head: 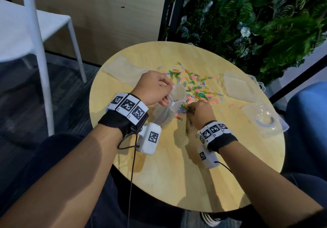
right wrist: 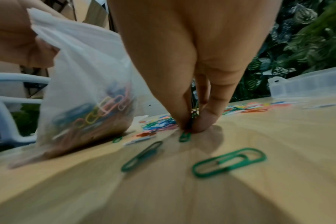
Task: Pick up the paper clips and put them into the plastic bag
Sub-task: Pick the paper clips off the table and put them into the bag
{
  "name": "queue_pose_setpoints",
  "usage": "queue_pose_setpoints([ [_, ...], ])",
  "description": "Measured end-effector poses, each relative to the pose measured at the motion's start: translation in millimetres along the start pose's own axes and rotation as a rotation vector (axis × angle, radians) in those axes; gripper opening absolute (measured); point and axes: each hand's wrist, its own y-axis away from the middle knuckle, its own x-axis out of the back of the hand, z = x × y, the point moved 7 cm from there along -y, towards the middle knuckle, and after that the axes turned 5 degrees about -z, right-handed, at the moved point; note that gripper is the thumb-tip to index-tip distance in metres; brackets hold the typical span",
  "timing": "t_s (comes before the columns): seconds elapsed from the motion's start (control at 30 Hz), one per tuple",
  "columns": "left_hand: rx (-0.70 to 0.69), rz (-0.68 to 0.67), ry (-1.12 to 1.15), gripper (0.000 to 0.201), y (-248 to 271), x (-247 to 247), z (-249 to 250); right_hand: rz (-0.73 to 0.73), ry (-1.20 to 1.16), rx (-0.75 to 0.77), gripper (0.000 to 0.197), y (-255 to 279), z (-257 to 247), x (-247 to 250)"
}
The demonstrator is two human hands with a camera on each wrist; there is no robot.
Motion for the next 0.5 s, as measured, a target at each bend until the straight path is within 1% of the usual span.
queue_pose_setpoints([
  [0.03,0.002,-0.002,-0.001,0.01,-0.2,0.1,-0.6,0.017,-0.012,0.01,0.026,0.5,-1.1,1.9],
  [0.1,0.0,-0.011,-0.004,0.01,-0.3,-1.3,-0.5,0.002,-0.063,-0.008,0.025,3.0,3.9,7.1],
  [0.17,-0.001,-0.019,-0.002,0.01,-0.4,-3.9,0.3,-0.009,-0.164,-0.061,0.02,5.2,17.7,13.2],
  [0.2,0.0,-0.021,-0.004,0.01,-0.5,-5.1,0.7,-0.005,-0.254,-0.106,0.017,6.5,27.2,16.3],
  [0.23,0.002,-0.025,-0.005,0.011,-0.9,-6.9,0.9,0.004,-0.408,-0.166,0.016,8.3,38.2,18.0],
  [0.3,0.004,-0.032,-0.003,0.011,-1.6,-10.6,1.6,0.01,-0.864,-0.281,0.014,15.1,53.3,20.6],
  [0.33,0.004,-0.034,-0.004,0.012,-2.1,-12.2,2.0,0.0,-1.087,-0.301,0.013,18.6,53.2,23.8],
  [0.37,0.003,-0.035,-0.005,0.012,-2.7,-13.8,2.2,-0.032,-1.258,-0.29,0.012,20.5,49.0,28.6],
  [0.43,0.004,-0.037,-0.01,0.011,-3.8,-17.1,2.4,-0.142,-1.43,-0.236,0.018,23.7,34.0,40.0],
  [0.5,0.001,-0.035,-0.022,0.011,-4.4,-20.6,3.0,-0.26,-1.467,-0.161,0.02,27.9,14.1,49.3],
])
